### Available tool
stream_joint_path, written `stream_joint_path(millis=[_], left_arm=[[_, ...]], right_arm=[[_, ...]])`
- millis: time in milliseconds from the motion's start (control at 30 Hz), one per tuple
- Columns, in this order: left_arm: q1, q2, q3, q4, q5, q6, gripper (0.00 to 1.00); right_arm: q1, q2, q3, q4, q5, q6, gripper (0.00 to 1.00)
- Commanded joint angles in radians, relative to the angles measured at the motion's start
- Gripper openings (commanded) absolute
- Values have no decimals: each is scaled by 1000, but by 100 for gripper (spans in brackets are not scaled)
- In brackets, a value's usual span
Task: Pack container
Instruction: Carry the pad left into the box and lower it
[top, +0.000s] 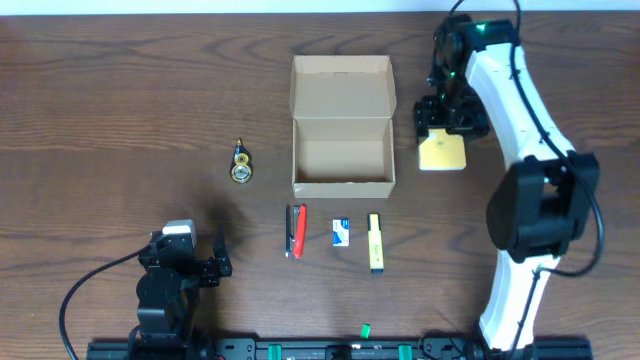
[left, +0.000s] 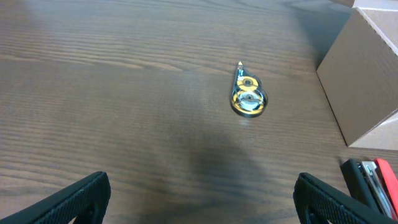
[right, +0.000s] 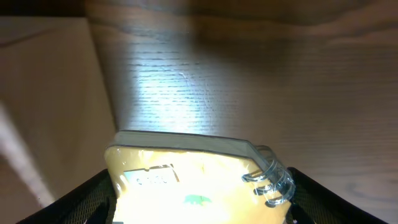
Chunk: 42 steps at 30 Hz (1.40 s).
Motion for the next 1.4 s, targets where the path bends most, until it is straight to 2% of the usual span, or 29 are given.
stream_joint_path(millis=[0, 267, 500, 600, 867, 1100, 1367], left_arm=[[6, -6, -13, 0, -1, 18, 95], [6, -6, -13, 0, -1, 18, 95], [6, -6, -13, 0, -1, 18, 95], [6, -6, -13, 0, -1, 18, 95], [6, -6, -13, 0, -1, 18, 95], [6, -6, -13, 0, -1, 18, 95], [6, -6, -13, 0, -1, 18, 95]], right_arm=[[45, -101, 58, -18, -9, 27, 26], [195, -156, 109, -18, -14, 67, 29], [316, -156, 109, 111, -21, 124, 31], [335, -152, 109, 180, -21, 150, 34], [339, -97, 109, 262, -34, 266, 34], [365, 1, 109, 262, -43, 364, 31], [367, 20, 109, 225, 14, 407, 30]])
